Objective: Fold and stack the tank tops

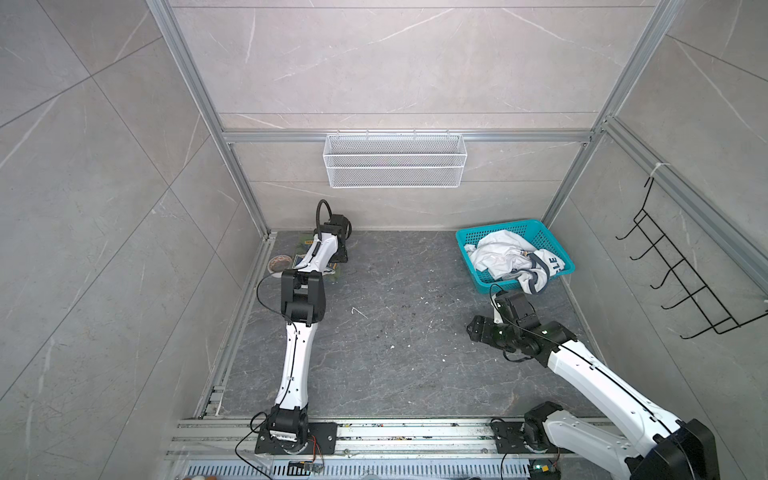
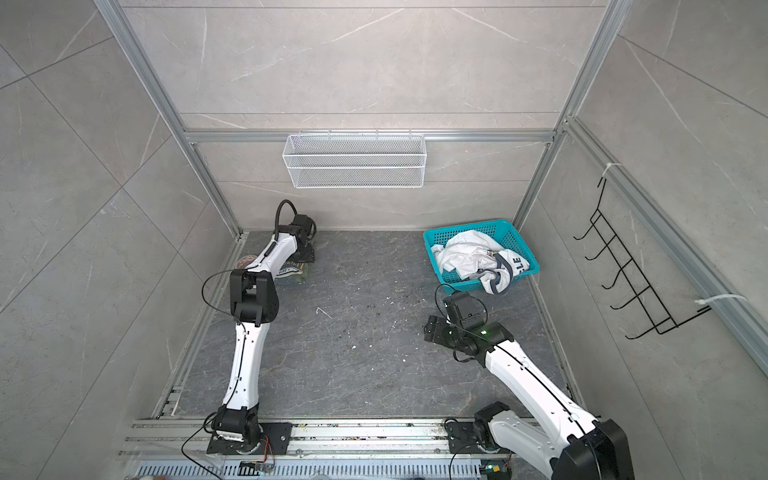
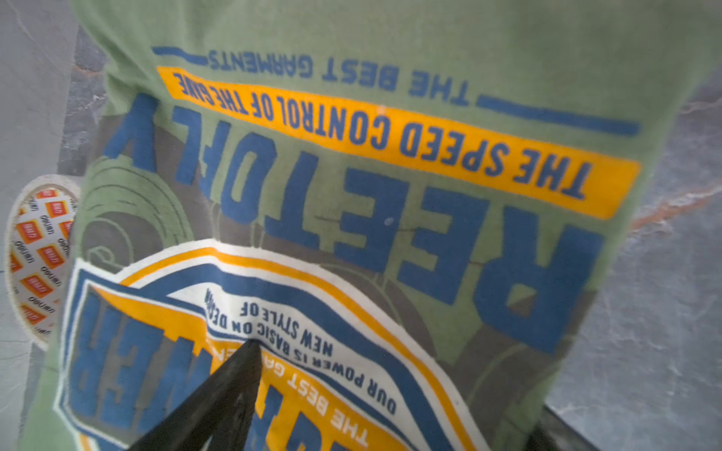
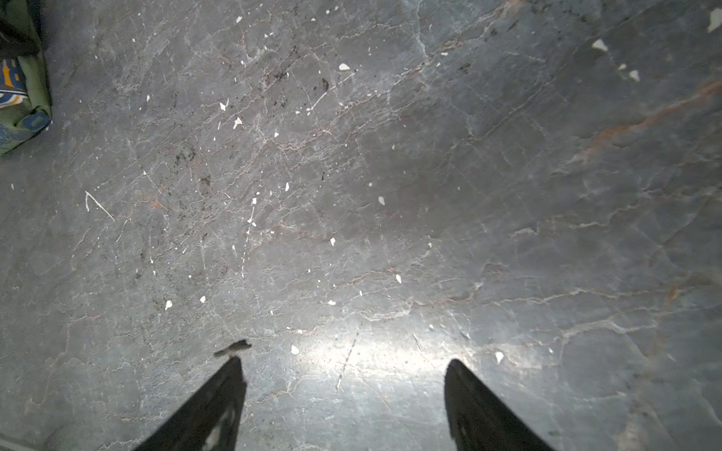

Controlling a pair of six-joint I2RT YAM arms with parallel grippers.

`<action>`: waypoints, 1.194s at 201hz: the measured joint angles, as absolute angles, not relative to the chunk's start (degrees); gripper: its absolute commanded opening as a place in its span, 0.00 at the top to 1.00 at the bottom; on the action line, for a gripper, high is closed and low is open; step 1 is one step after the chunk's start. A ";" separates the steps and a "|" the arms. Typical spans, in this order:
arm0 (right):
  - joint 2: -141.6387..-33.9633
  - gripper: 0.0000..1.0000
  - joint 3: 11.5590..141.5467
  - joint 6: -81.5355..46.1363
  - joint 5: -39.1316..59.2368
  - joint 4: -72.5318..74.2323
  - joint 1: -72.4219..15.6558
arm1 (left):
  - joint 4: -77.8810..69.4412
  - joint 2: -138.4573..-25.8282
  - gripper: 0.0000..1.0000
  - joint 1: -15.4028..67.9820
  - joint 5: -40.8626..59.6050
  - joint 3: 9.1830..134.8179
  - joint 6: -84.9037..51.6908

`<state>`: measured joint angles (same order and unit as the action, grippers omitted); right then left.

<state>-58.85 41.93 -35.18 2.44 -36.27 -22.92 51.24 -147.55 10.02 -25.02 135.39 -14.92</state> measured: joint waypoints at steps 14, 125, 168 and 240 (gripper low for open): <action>-58.87 0.19 43.35 -35.07 0.78 -37.76 -22.92 | 52.12 -146.91 0.12 10.15 -24.86 135.50 -14.96; -86.02 0.17 72.99 -32.99 -25.15 -40.93 -27.59 | 33.95 -83.83 0.08 16.73 -8.64 80.23 -26.94; -102.83 0.15 91.11 -33.04 -30.87 -43.33 -24.82 | 25.23 -69.47 0.08 16.10 -5.19 56.66 -31.73; -122.56 0.15 111.66 -36.34 -31.77 -47.92 -13.76 | 20.97 -54.72 0.08 16.10 1.13 43.20 -33.80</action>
<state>-122.56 111.66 -36.34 -31.77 -47.92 -13.76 20.97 -54.72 16.10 1.13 43.20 -33.80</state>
